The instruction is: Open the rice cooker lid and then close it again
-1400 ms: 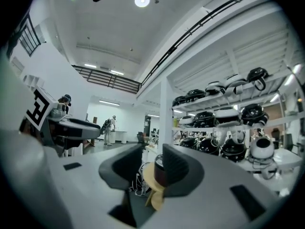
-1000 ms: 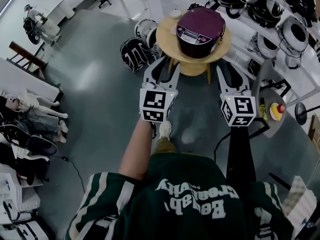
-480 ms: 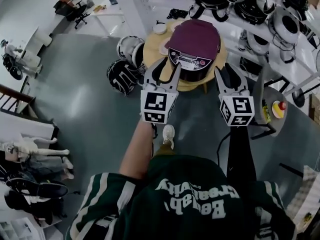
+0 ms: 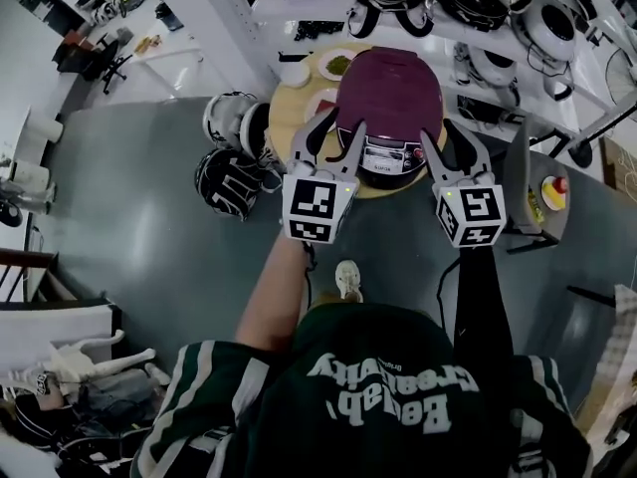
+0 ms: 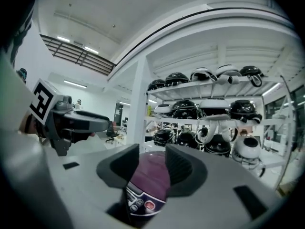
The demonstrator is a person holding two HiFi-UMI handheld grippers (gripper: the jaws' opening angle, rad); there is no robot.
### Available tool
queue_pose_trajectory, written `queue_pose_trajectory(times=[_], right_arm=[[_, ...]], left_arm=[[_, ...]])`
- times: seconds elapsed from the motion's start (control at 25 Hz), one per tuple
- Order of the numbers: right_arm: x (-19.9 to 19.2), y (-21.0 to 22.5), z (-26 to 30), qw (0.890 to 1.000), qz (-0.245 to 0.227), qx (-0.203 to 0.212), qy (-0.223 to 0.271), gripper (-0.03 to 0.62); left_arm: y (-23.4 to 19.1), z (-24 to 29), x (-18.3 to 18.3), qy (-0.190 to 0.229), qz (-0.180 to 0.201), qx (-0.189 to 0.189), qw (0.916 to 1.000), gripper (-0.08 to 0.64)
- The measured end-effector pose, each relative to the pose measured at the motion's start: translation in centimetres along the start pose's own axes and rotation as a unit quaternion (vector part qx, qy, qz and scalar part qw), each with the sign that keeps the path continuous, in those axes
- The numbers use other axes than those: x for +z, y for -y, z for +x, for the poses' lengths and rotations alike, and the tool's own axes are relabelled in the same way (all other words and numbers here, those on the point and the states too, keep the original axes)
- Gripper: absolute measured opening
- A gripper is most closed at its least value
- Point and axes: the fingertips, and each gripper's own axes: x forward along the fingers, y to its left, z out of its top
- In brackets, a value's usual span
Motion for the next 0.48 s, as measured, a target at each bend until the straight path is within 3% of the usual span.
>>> queue_pose_trajectory(times=[0.48], right_arm=[[-2.6,-1.7,4.0,0.998,-0.003,-0.037,-0.045,0.190]], left_arm=[[-2.8,3.0,-3.2,0.003,-0.016,-0.067,0.9976,0.153]])
